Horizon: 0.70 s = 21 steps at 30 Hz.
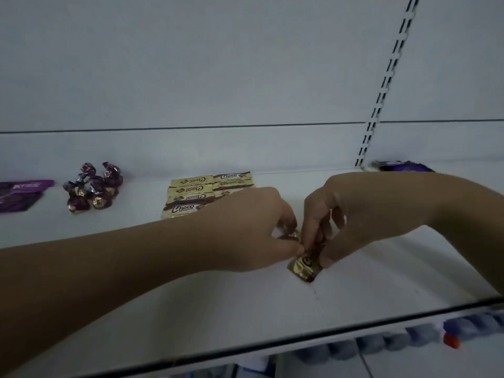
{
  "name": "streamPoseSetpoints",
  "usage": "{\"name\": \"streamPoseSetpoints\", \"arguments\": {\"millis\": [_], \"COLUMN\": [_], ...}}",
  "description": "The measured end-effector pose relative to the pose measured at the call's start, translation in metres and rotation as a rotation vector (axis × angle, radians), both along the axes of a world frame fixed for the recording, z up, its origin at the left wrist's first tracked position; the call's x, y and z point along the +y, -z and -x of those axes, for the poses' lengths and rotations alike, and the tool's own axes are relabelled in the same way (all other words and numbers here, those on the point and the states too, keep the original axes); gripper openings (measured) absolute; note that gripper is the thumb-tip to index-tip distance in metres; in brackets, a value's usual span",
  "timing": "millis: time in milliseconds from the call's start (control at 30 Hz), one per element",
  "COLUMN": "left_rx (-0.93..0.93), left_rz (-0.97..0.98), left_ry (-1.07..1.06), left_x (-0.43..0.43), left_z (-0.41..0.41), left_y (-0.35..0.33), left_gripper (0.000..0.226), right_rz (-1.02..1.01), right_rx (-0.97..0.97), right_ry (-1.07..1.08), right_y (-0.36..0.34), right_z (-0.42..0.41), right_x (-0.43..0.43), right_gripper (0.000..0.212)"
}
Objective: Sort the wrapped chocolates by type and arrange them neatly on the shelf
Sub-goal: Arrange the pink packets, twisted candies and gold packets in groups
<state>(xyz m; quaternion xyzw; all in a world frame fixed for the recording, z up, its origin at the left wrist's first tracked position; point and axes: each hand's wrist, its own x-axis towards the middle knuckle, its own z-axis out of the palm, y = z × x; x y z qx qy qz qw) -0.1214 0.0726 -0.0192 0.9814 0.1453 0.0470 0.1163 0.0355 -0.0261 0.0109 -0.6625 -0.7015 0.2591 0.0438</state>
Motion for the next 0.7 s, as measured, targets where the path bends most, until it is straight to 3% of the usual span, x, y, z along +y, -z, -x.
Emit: {"name": "streamPoseSetpoints", "arguments": {"millis": [300, 400, 567, 700], "left_rx": [0.04, 0.001, -0.039, 0.019], "left_rz": [0.212, 0.259, 0.244, 0.146], "left_ry": [-0.115, -0.173, -0.271, -0.315], "left_x": [-0.003, 0.008, 0.036, 0.046], "left_z": [-0.015, -0.006, 0.035, 0.068], "left_y": [-0.008, -0.009, -0.016, -0.012], "left_gripper": [0.003, 0.006, 0.005, 0.004], "right_rz": [-0.124, -0.148, -0.184, -0.237], "right_rx": [-0.061, -0.027, 0.141, 0.062], "right_ry": [0.039, 0.017, 0.072, 0.07], "right_y": [0.004, 0.001, -0.003, 0.009], "right_z": [0.003, 0.0, -0.004, 0.008], "right_x": [-0.013, -0.016, -0.004, 0.021], "right_gripper": [0.017, 0.01, 0.008, 0.006]}}
